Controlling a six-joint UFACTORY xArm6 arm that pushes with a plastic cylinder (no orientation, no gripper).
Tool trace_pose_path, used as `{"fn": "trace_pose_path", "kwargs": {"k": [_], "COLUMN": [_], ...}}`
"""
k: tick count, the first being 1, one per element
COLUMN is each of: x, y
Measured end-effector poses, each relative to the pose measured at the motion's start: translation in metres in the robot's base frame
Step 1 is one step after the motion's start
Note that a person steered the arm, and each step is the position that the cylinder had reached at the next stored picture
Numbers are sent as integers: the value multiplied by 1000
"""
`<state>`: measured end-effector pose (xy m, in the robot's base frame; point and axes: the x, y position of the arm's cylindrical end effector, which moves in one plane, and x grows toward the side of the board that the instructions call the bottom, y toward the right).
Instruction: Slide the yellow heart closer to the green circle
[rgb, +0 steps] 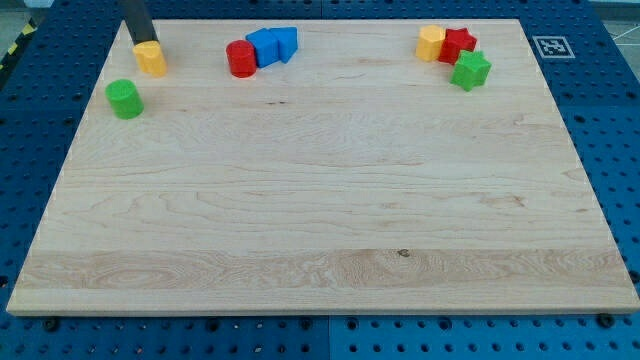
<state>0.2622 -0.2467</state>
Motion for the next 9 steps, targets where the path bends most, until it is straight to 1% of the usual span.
{"fn": "trace_pose_path", "kwargs": {"k": [1,2,3,4,5,7,8,9], "x": [24,39,39,-19,-36,-27,-27,-16], "y": [0,-2,-3,1,39,43,34,27]}}
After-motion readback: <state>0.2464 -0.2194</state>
